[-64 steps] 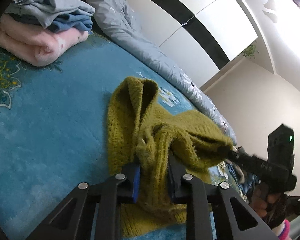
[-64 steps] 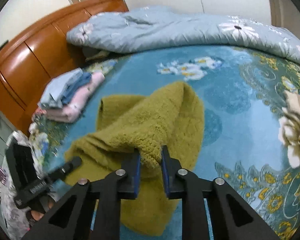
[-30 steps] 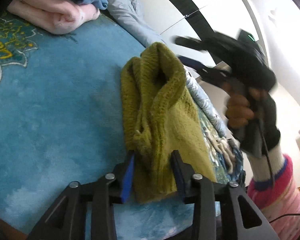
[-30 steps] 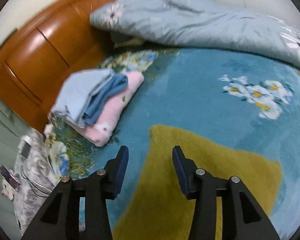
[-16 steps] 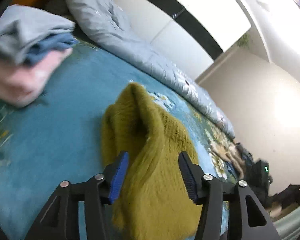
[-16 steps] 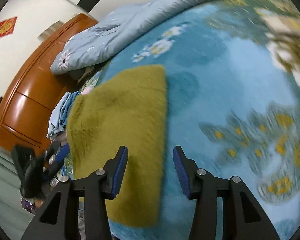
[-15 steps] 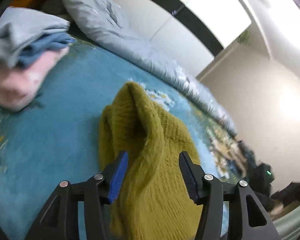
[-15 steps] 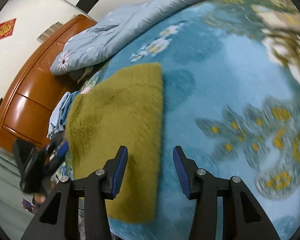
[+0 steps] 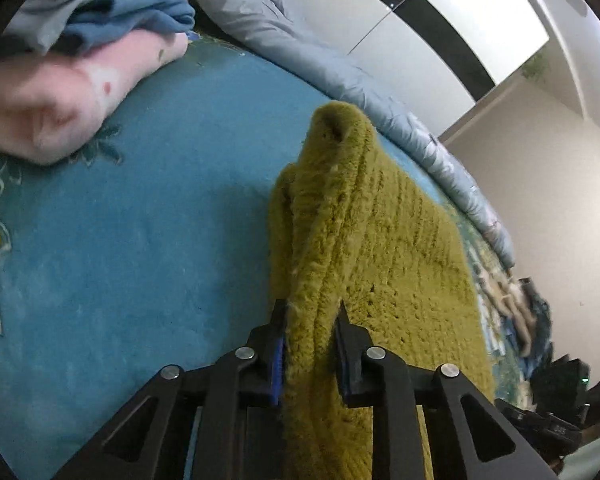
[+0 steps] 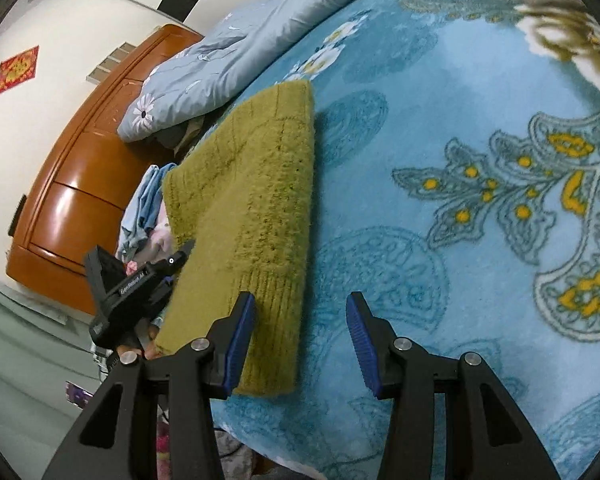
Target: Fold clothes
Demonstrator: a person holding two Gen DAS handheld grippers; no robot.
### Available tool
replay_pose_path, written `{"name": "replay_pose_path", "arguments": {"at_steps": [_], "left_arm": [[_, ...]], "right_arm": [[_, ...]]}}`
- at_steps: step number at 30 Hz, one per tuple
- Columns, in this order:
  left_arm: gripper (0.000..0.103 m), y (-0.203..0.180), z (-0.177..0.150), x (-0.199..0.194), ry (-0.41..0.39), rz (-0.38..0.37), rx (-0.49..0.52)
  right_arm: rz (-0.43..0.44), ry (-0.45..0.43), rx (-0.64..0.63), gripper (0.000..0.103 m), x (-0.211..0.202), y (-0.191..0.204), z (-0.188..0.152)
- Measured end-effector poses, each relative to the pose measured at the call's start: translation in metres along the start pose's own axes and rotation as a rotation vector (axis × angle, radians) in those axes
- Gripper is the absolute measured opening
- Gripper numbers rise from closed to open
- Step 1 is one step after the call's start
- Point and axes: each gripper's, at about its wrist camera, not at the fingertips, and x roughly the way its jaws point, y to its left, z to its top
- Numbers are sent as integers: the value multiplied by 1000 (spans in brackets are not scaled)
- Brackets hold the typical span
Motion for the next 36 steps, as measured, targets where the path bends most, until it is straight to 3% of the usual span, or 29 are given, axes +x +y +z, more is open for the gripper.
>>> {"name": "replay_pose_path", "arguments": {"at_steps": [4,7,14,19,20,22,24,29,36], "left_arm": [[33,0,-5,-6,17,-26,-30],[35,-1,-11,-20,13,-28,-51],[45,-21,-24,-61,-85,-41,-41],[46,-32,-27,-74,-114,-114,-77],[46,-34,-28,-76,-116,-120,-80],[46,-37,-28,-81,-115,-113,-68],[46,-42,-28,-81,-105,-101,-58],[47,-49,-27,-81,-76,-89,-40],[50,-51,-27,-77,-66,-89,-19]], "right_arm": [[75,6,48,49,3,-6,0],[146,39,78,56,12,-6,-1],[190,160,55,59,38,2,3],[175,199,-5,62,45,16,1],[171,193,-2,60,43,15,1],[170,179,3,38,40,13,0],[185,165,13,32,34,10,-1],[188,157,11,30,15,5,7],[12,87,-23,29,-51,-32,88]]}}
